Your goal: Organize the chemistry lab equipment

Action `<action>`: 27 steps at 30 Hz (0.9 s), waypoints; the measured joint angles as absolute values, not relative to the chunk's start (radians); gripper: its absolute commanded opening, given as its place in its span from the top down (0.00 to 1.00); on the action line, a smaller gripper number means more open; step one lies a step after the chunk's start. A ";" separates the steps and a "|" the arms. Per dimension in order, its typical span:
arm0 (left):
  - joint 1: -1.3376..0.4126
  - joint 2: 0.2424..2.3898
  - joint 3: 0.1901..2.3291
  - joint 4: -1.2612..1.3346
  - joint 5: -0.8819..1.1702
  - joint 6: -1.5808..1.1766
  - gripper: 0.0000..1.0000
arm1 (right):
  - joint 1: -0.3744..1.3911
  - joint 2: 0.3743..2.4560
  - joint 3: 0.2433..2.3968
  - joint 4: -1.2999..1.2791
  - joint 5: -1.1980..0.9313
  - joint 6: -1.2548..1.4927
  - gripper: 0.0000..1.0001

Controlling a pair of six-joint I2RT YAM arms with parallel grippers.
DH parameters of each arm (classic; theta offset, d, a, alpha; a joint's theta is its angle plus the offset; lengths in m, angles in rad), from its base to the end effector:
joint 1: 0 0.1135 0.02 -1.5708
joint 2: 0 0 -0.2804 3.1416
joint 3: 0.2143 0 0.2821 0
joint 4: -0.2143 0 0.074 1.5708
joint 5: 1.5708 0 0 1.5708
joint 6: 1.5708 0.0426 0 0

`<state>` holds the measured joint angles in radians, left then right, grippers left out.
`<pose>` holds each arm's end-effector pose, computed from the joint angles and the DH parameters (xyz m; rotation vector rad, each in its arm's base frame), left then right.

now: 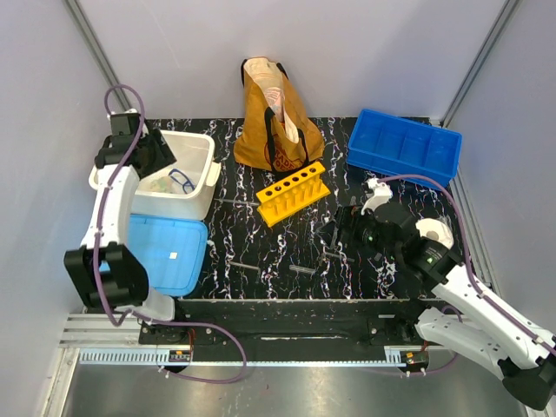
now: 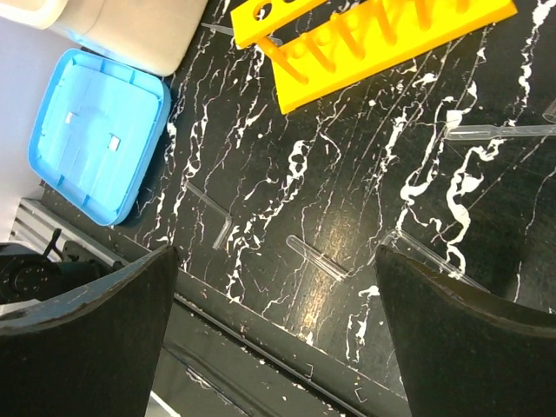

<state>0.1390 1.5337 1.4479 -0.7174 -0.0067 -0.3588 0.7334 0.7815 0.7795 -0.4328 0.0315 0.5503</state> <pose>0.3667 0.0516 0.3460 -0.5884 2.3021 -0.0973 0.1513 0.1345 0.3213 -0.1705 2.0878 0.7738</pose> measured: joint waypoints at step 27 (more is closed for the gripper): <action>-0.112 0.684 0.760 -0.678 0.286 -0.322 0.36 | 0.784 1.224 0.787 -0.450 -0.016 0.549 0.41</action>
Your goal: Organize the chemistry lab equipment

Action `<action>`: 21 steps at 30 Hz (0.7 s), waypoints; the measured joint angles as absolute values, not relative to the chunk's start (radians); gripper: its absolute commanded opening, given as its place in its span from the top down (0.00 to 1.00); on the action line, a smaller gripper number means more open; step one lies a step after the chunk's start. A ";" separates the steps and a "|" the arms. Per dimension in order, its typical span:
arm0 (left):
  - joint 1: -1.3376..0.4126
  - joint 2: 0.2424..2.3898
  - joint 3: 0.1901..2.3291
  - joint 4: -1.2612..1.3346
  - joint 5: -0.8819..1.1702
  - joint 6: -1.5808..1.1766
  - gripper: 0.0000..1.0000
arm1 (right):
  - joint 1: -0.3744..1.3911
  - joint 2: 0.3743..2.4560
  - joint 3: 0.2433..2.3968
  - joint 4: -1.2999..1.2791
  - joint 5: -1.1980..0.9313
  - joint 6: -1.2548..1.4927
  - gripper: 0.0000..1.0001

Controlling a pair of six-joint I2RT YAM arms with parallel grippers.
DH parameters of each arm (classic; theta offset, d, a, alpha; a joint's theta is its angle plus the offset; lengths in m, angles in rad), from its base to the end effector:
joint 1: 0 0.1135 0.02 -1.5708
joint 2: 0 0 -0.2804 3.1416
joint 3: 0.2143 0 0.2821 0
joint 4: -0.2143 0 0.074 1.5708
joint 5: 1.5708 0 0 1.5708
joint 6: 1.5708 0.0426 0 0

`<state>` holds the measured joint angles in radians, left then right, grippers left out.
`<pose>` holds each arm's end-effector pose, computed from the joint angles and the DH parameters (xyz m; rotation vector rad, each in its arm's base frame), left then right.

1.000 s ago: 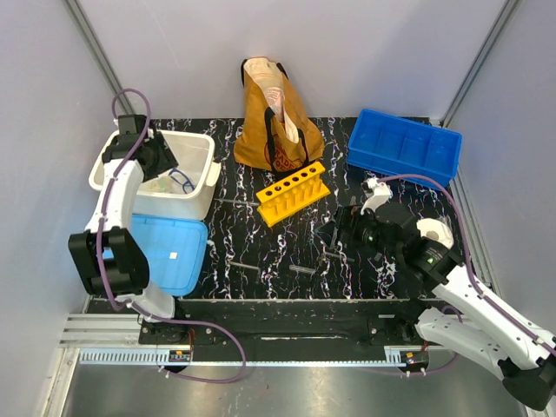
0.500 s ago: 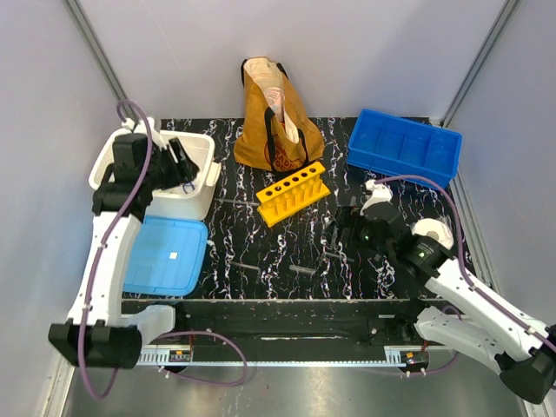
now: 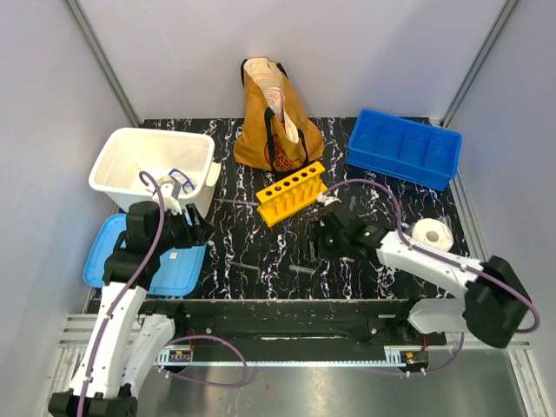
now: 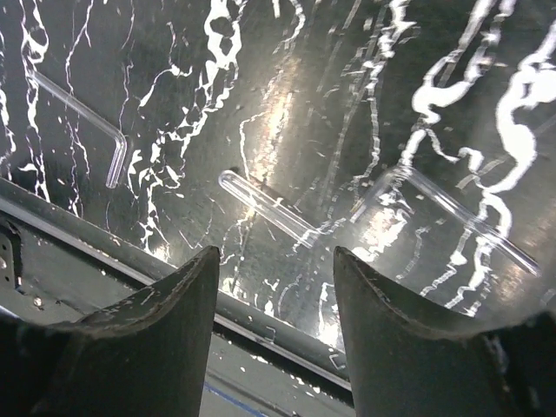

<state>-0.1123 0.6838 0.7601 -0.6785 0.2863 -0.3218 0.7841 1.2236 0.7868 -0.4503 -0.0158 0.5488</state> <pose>0.1652 -0.0307 0.3064 -0.0639 2.1981 -0.5571 0.1931 0.1935 0.2245 -0.3068 2.5349 0.5775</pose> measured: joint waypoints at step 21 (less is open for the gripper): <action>-0.140 0.514 0.732 -0.633 0.246 -0.345 0.34 | 0.969 1.618 1.023 -0.419 0.027 0.266 0.48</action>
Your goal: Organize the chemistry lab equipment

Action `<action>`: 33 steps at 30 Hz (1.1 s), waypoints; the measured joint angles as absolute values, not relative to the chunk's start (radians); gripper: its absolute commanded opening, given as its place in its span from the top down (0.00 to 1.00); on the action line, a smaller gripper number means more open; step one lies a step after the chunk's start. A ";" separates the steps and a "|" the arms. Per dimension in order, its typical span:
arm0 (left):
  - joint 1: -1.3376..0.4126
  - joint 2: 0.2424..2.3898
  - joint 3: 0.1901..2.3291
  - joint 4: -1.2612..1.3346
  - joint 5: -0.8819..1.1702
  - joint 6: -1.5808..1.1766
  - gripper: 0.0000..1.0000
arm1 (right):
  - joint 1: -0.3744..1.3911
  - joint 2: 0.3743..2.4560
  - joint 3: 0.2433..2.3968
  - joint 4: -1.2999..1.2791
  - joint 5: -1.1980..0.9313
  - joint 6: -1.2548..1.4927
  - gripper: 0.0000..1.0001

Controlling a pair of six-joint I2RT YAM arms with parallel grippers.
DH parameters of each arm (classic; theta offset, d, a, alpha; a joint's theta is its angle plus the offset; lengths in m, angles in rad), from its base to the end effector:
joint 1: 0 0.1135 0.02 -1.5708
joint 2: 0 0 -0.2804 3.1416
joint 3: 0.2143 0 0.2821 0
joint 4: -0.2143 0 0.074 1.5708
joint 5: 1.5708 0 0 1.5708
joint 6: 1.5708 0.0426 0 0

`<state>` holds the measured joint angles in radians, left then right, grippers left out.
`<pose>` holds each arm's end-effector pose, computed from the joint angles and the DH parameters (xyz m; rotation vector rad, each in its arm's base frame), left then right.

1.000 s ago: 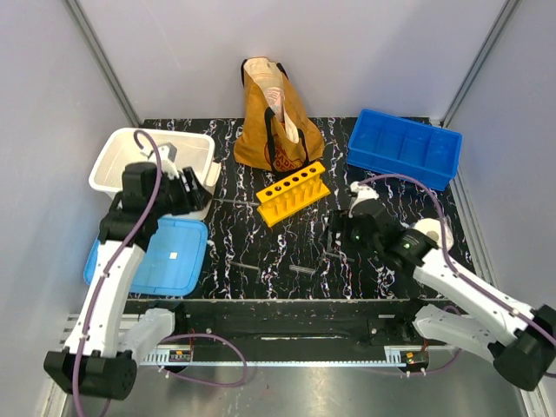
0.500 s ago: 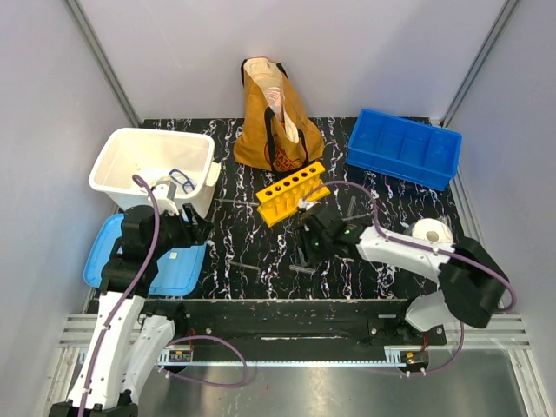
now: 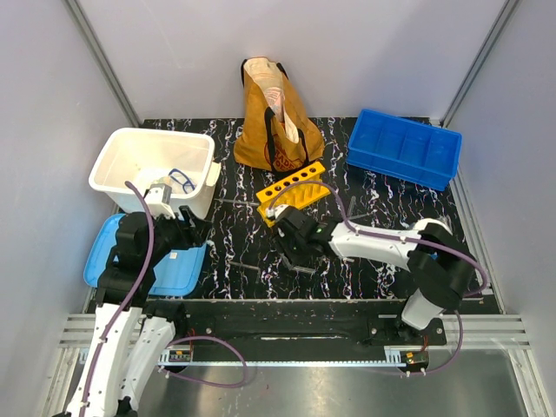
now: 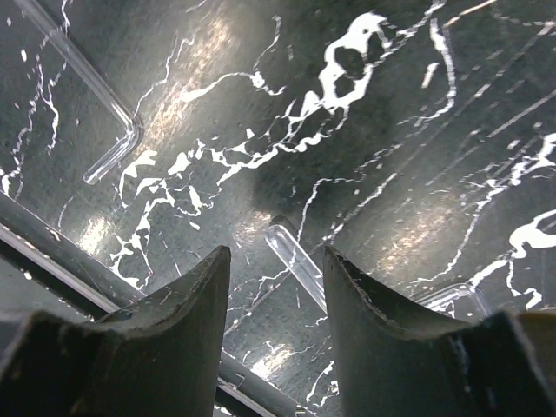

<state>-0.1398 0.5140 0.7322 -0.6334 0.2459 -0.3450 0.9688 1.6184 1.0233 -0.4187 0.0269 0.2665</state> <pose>0.1347 -0.0294 0.3231 -0.0447 2.0152 -0.5555 0.2030 0.2935 0.1898 -0.8995 2.4850 0.4086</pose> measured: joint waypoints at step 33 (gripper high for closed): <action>-0.147 0.496 0.732 -0.634 0.205 -0.353 0.36 | 1.042 1.769 1.073 -0.478 0.165 0.177 0.79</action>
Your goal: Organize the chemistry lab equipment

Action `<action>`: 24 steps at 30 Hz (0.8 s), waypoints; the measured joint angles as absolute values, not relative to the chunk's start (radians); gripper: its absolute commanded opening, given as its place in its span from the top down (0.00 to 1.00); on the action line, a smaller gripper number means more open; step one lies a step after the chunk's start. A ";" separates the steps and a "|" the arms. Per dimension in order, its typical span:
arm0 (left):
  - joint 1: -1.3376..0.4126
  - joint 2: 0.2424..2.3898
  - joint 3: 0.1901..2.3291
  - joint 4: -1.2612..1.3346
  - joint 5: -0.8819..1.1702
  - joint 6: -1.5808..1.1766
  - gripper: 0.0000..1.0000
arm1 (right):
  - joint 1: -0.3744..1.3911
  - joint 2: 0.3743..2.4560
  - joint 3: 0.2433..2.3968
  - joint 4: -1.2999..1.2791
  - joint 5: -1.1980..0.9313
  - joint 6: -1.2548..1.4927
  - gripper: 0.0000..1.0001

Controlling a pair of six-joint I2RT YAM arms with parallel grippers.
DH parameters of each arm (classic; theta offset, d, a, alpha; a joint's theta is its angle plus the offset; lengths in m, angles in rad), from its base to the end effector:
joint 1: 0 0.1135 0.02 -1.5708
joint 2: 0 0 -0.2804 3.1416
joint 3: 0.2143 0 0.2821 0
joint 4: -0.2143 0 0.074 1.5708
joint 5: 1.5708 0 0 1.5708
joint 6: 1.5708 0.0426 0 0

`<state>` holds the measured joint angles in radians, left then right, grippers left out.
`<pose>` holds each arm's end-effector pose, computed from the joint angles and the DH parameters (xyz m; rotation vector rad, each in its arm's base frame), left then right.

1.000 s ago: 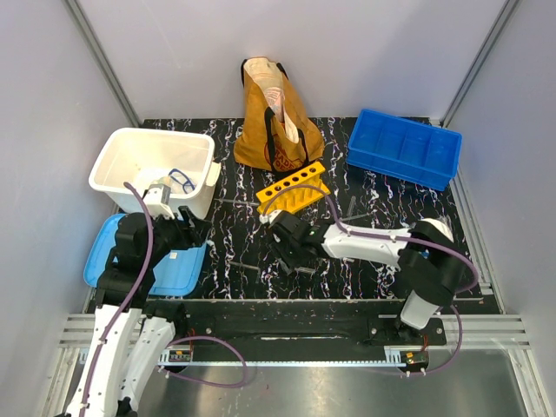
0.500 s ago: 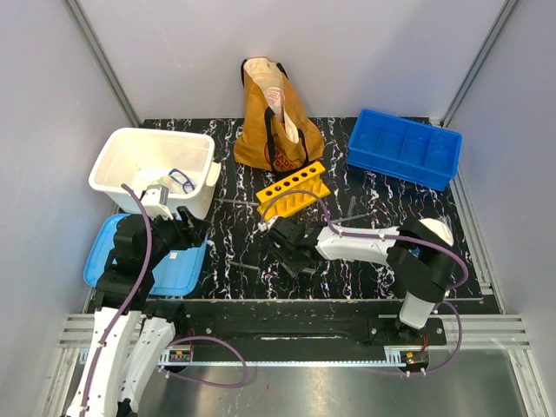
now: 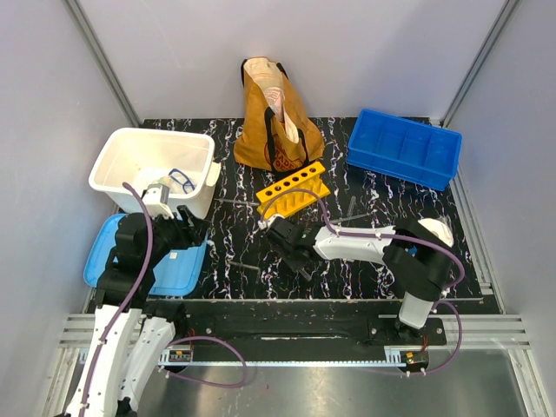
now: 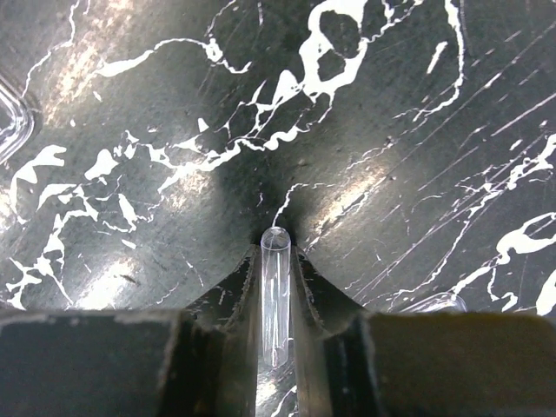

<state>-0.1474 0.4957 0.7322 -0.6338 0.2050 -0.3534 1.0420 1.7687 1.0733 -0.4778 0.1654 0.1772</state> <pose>0.1312 -0.0283 0.3250 -0.0693 1.9960 -0.5268 0.1928 0.3160 0.1509 -1.0984 2.4884 0.1289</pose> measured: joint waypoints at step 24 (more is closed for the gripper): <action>-0.165 0.552 0.520 -0.321 0.734 -0.685 0.31 | 1.042 1.481 1.110 -0.181 0.170 0.613 0.77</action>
